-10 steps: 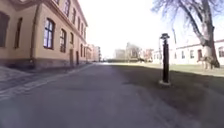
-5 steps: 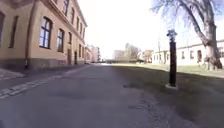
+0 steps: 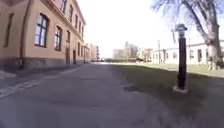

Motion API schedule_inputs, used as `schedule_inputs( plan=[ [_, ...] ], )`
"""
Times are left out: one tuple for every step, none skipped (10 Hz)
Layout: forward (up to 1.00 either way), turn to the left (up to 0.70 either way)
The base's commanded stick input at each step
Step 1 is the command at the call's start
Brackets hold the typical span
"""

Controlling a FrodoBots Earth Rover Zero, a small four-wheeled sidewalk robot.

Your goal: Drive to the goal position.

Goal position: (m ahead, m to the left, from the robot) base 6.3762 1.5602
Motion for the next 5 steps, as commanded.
schedule_inputs(
  plan=[
    [0.85, 0.0],
    [0.85, 0.0],
    [0.85, 0.0],
    [0.85, 0.0],
    [0.85, 0.0]
  ],
)
